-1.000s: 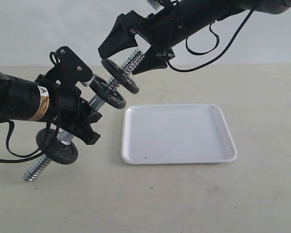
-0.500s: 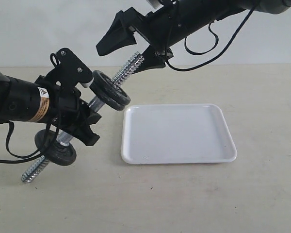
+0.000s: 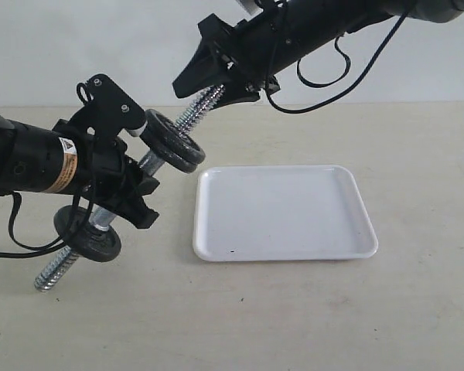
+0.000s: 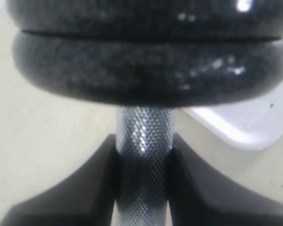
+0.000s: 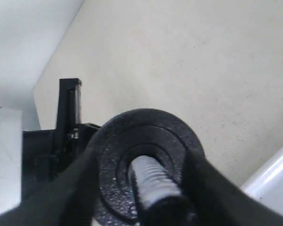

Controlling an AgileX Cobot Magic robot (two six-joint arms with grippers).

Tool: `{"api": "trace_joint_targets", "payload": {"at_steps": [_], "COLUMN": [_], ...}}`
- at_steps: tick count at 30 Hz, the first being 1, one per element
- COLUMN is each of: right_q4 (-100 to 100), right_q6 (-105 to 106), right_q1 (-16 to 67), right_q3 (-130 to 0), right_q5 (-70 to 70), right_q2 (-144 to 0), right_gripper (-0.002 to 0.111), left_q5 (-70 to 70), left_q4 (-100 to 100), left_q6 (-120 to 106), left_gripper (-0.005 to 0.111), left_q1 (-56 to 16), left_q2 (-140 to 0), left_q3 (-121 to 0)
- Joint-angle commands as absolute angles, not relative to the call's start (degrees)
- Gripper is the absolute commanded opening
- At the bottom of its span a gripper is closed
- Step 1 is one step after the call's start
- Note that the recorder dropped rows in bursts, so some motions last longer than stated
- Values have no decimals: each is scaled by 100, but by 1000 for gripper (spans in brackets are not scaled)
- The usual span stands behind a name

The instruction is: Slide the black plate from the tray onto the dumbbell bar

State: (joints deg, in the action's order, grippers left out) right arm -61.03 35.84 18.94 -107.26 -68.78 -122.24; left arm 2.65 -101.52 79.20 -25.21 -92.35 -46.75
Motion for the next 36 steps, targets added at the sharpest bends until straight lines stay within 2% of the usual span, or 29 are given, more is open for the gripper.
{"api": "trace_joint_targets", "payload": {"at_steps": [1, 2, 15, 18, 19, 21, 23, 24, 25, 36], "right_q4": [-6191, -6191, -6239, -6350, -6379, -6408, -6408, -6408, -6408, -6397], "right_q6": [3638, 3638, 3685, 3844, 3845, 3845, 3785, 3785, 3775, 3677], "right_q1": [1778, 1765, 1703, 1703, 1703, 1703, 1703, 1714, 1714, 1703], "right_q3": [-10754, -10754, -10754, -10754, -10754, -10754, -10754, -10754, -10754, -10754], "right_q5": [-6996, -6996, -6996, -6996, -6996, -6996, -6996, -6996, -6996, -6996], "right_q2": [-12154, -12154, -12154, -12154, -12154, -12154, -12154, -12154, -12154, -12154], "right_gripper": [3, 0, 1, 14, 23, 45, 74, 85, 90, 88], "left_q5": [-159, -159, -159, -159, -159, -159, -159, -159, -159, -201], "left_q4": [-9995, -9995, -9995, -9995, -9995, -9995, -9995, -9995, -9995, -9995], "left_q6": [8010, 8010, 8010, 8010, 8010, 8010, 8010, 8010, 8010, 8010], "left_gripper": [4, 4, 4, 4, 4, 4, 4, 4, 4, 4], "left_q1": [-2534, -2534, -2534, -2534, -2534, -2534, -2534, -2534, -2534, -2534], "left_q2": [-8842, -8842, -8842, -8842, -8842, -8842, -8842, -8842, -8842, -8842], "left_q3": [-5000, -4987, -4987, -4987, -4987, -4987, -4987, -4987, -4987, -4989]}}
